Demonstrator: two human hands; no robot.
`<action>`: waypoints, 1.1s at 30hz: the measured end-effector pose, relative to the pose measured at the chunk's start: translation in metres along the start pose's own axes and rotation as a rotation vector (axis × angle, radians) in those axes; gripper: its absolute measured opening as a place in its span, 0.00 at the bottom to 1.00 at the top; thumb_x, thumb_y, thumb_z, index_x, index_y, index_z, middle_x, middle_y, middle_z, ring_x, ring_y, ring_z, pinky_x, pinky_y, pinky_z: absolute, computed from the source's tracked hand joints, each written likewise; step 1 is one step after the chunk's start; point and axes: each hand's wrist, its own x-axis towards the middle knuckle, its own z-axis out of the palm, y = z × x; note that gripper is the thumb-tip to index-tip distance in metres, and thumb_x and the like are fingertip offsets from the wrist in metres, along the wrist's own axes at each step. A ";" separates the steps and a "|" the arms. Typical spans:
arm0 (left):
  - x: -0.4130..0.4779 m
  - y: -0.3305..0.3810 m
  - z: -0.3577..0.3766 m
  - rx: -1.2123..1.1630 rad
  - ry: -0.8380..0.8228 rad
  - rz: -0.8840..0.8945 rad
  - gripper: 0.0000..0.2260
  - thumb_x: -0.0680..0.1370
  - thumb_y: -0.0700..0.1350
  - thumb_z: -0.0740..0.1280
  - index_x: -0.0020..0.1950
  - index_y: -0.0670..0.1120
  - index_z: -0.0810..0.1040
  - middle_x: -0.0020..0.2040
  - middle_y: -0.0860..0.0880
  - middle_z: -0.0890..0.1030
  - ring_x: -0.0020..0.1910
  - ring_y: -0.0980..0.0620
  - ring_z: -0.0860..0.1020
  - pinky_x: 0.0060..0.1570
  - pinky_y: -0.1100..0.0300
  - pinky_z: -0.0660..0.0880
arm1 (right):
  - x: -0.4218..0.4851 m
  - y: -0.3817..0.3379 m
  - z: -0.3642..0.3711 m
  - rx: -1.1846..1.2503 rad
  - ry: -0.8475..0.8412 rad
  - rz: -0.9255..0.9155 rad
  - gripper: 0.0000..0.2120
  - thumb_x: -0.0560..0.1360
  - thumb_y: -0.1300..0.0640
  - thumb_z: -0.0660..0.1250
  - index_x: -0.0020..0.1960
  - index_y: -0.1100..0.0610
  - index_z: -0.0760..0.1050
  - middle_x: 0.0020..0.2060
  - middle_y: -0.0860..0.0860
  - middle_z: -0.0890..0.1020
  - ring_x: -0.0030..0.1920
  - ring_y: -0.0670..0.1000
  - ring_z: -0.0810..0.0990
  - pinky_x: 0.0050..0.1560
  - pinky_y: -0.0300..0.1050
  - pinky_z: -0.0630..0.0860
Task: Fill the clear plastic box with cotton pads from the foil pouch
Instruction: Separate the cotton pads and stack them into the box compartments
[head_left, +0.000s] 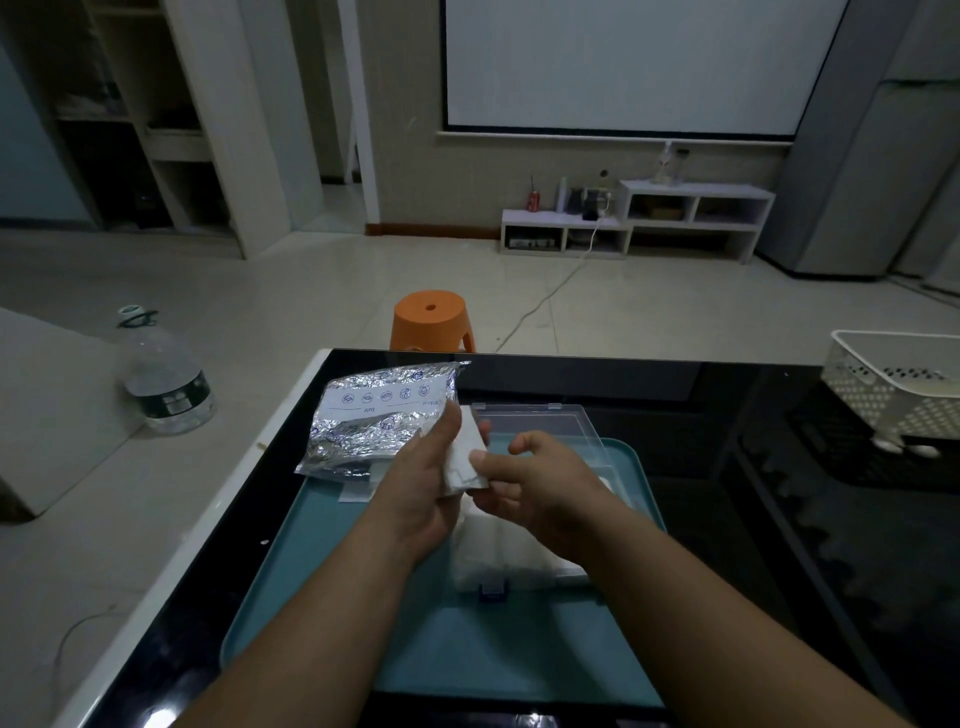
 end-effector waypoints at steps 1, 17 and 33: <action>-0.001 0.000 0.000 -0.003 -0.017 0.008 0.28 0.67 0.54 0.68 0.62 0.40 0.72 0.49 0.41 0.79 0.46 0.48 0.80 0.46 0.53 0.80 | -0.001 -0.001 0.001 -0.002 0.003 -0.011 0.17 0.73 0.67 0.72 0.53 0.57 0.65 0.50 0.63 0.82 0.41 0.56 0.85 0.44 0.49 0.82; 0.000 0.002 -0.002 0.122 0.095 -0.006 0.20 0.74 0.25 0.59 0.61 0.42 0.69 0.45 0.38 0.78 0.35 0.46 0.80 0.37 0.52 0.81 | 0.000 -0.010 -0.011 -0.749 0.140 -0.422 0.21 0.68 0.53 0.76 0.54 0.47 0.69 0.45 0.47 0.73 0.45 0.47 0.72 0.44 0.44 0.73; -0.008 -0.002 0.005 0.360 -0.155 -0.092 0.28 0.64 0.28 0.66 0.59 0.51 0.75 0.48 0.43 0.79 0.44 0.45 0.78 0.30 0.58 0.76 | -0.003 -0.008 -0.007 -1.393 -0.025 -0.569 0.54 0.67 0.48 0.76 0.78 0.42 0.40 0.73 0.44 0.67 0.73 0.50 0.63 0.73 0.51 0.52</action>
